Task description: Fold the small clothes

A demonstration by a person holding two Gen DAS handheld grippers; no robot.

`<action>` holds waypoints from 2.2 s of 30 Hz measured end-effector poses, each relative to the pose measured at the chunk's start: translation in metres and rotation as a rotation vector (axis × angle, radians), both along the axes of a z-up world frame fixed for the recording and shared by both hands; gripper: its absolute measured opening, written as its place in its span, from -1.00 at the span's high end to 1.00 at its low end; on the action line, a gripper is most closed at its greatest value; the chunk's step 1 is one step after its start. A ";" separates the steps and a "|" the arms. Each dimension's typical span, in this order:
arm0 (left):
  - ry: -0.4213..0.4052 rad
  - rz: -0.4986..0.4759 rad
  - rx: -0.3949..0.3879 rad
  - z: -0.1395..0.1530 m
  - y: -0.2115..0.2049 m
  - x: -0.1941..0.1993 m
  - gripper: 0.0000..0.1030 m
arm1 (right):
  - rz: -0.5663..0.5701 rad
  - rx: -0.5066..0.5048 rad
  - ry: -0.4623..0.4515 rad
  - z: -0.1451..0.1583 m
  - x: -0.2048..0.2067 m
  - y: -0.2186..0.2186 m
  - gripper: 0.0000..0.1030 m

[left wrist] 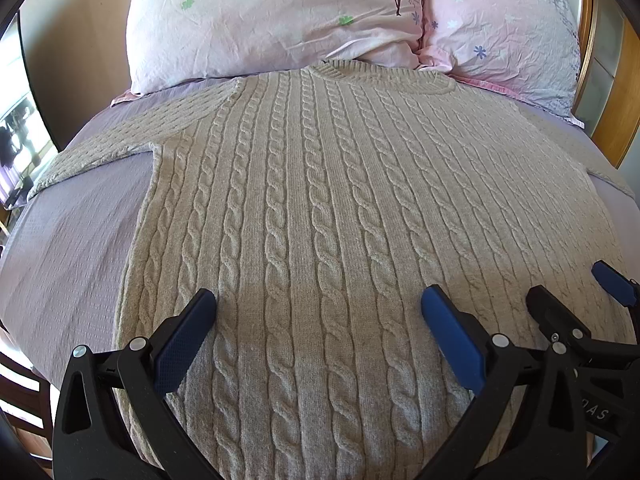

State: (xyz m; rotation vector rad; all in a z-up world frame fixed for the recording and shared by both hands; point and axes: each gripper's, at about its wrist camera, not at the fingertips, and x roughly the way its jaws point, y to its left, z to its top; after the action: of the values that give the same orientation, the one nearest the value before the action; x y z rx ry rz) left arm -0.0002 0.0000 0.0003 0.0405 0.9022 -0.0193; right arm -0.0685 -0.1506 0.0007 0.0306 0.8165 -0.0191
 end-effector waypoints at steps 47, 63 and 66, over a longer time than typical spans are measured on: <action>-0.008 0.000 0.000 0.000 0.000 0.000 -0.97 | 0.000 -0.001 -0.007 0.001 -0.001 -0.001 -0.97; 0.004 -0.005 0.004 0.000 0.000 0.001 -0.97 | 0.007 -0.005 0.014 -0.001 0.001 0.001 -0.97; 0.014 -0.006 0.003 0.001 0.000 0.000 -0.97 | 0.014 -0.009 0.024 0.001 0.003 0.001 -0.97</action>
State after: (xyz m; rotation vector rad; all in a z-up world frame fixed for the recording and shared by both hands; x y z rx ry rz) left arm 0.0001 0.0001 0.0014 0.0462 0.9161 -0.0235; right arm -0.0652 -0.1491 0.0014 0.0163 0.8409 -0.0094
